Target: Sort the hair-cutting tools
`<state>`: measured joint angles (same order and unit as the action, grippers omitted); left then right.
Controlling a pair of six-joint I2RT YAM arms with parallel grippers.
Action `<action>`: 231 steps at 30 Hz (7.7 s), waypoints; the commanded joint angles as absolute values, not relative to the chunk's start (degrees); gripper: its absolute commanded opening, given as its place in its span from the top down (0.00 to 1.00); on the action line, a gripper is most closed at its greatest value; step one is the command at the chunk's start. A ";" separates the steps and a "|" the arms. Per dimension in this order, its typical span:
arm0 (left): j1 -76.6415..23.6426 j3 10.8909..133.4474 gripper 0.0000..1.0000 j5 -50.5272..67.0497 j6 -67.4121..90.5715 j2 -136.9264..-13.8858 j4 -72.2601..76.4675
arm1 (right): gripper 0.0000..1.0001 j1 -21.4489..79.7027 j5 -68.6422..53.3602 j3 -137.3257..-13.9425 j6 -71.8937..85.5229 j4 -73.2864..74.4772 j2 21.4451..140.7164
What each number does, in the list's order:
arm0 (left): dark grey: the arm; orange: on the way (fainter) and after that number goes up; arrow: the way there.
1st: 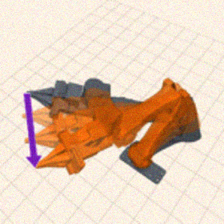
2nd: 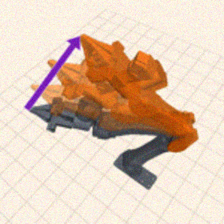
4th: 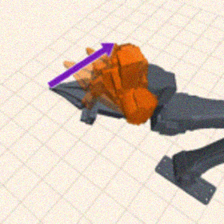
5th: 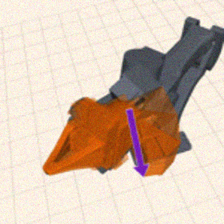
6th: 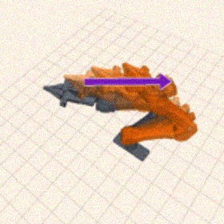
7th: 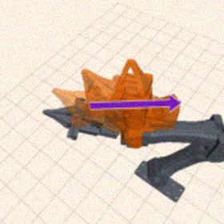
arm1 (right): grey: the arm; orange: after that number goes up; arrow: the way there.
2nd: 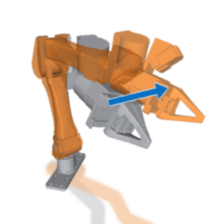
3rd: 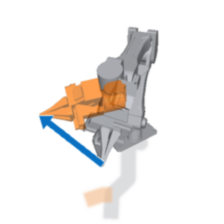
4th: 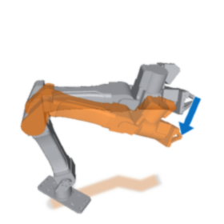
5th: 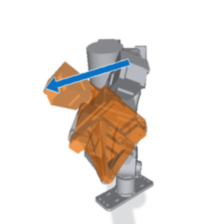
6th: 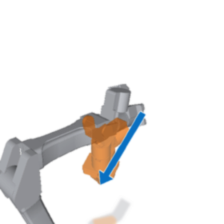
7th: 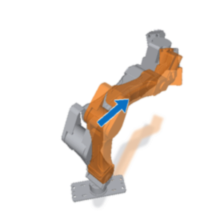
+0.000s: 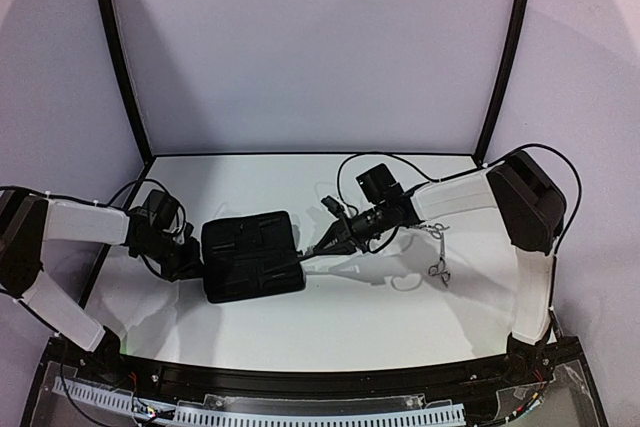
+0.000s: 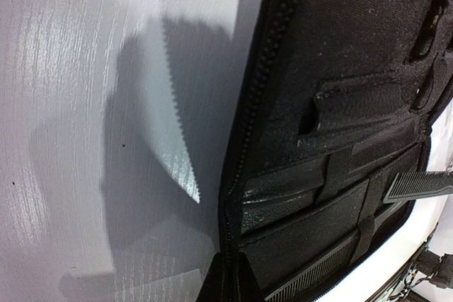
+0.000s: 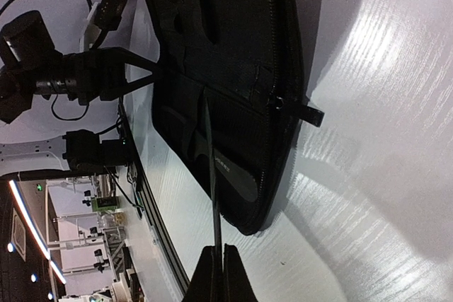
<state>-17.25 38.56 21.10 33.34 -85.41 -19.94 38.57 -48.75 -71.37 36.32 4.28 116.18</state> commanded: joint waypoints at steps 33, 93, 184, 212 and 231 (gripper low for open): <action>-17.41 37.27 0.99 24.92 32.23 -83.50 -18.15 | 1.00 42.80 -53.63 -83.99 33.05 11.99 127.19; -21.85 25.33 0.99 16.50 52.69 -65.95 -13.07 | 1.00 48.85 -47.91 -88.08 45.83 15.49 133.78; -24.87 23.11 0.99 3.57 50.89 -62.85 -15.06 | 0.01 50.08 -14.43 -104.33 8.46 32.35 122.45; -24.72 40.62 0.01 -16.05 50.63 -43.33 -50.10 | 0.19 46.14 -30.48 -135.68 -16.03 40.18 148.51; -24.70 40.01 0.01 -16.21 51.91 -39.76 -52.72 | 0.99 45.68 -29.87 -132.51 -6.93 38.39 148.19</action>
